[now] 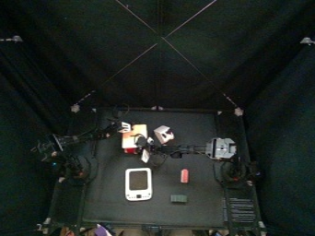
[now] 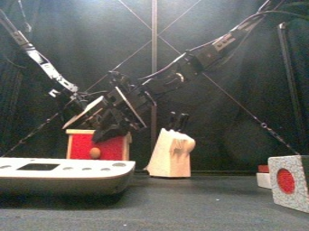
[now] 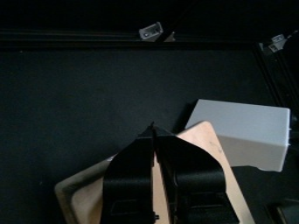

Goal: Close drawer

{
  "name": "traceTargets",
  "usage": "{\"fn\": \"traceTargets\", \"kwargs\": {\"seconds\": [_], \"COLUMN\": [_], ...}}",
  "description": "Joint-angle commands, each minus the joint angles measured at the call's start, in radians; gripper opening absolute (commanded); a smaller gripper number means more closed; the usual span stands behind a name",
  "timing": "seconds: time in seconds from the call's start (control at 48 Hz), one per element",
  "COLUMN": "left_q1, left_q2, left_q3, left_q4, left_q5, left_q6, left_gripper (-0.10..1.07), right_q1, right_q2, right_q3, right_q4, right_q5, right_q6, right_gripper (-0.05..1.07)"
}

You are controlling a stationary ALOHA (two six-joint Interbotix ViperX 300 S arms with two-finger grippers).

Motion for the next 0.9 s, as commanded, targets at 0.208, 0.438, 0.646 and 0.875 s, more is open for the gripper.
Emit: {"fn": "traceTargets", "kwargs": {"seconds": [0.208,0.438,0.646,0.875], "left_q1": [-0.008,-0.052,-0.143,-0.227], "left_q2": [-0.184,-0.356,-0.486,-0.500], "left_q3": [0.058,0.161,0.245,0.291], "left_q4": [0.075,0.143,0.224,0.373], "left_q5": [-0.179,-0.242,-0.285,-0.357], "left_q6": [0.003,0.003,0.003,0.003], "left_gripper": [0.39,0.39,0.39,0.39], "right_q1": [0.021,0.057,0.098,0.103], "right_q2": [-0.158,-0.239,-0.288,-0.304], "right_q3": [0.077,0.166,0.239,0.276], "right_q4": [-0.006,0.015,0.048,0.060], "right_q5": [-0.087,-0.172,-0.179,-0.172], "right_q6": [0.006,0.008,0.008,0.009], "right_gripper": [0.44,0.44,0.44,0.44]}}
